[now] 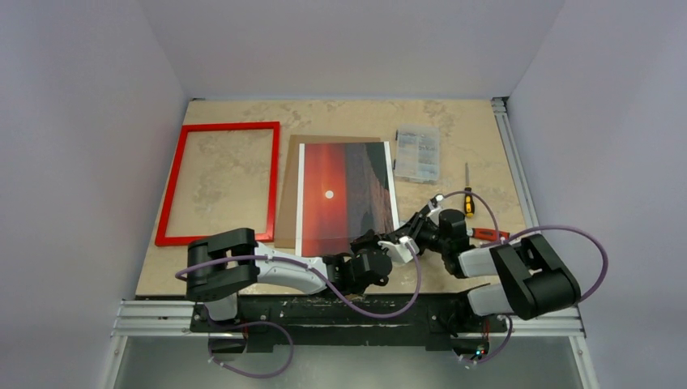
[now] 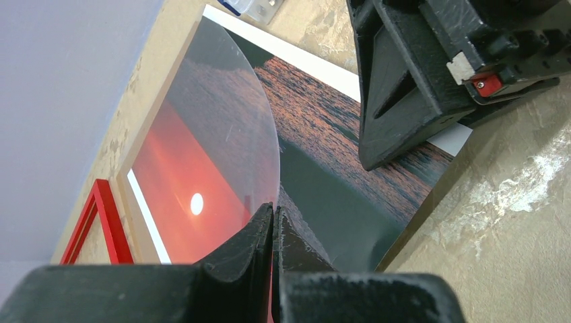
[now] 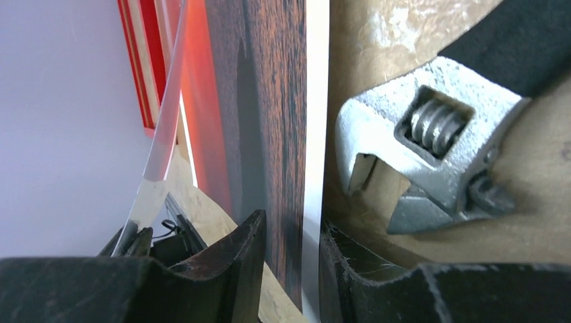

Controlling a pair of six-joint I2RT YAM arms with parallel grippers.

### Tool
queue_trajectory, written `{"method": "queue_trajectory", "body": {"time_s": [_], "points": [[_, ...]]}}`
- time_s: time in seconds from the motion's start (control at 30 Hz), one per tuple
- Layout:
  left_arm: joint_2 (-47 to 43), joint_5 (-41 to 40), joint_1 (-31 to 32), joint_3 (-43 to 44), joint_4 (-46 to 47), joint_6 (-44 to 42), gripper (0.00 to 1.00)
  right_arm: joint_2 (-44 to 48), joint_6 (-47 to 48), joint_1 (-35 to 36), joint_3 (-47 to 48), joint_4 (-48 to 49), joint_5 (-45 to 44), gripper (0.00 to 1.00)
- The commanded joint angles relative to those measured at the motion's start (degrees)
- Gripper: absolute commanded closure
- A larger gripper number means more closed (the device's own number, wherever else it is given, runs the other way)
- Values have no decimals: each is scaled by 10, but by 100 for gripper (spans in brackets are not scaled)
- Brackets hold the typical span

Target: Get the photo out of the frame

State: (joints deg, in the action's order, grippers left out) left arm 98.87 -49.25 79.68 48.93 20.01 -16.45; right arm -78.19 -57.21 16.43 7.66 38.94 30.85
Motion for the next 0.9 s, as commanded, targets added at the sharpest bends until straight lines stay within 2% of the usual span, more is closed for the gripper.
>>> {"method": "queue_trajectory", "body": {"time_s": [0.0,0.13,0.43,0.57,0.67,0.87], "points": [[-19,2,2,3,12,17,100,-27,-15,-3,6,93,6,72],[-20,2,3,1,11,19,100,-41,0,-6,26,85,0,78],[-22,0,5,0,8,19,100,-79,2,-11,66,105,11,79],[-23,-1,6,-2,6,22,100,-85,23,-11,86,82,16,100],[-21,-4,6,-4,6,25,100,-56,47,-11,90,26,-3,100],[-13,-6,6,-3,5,32,100,71,82,-12,80,-114,-64,100]]}}
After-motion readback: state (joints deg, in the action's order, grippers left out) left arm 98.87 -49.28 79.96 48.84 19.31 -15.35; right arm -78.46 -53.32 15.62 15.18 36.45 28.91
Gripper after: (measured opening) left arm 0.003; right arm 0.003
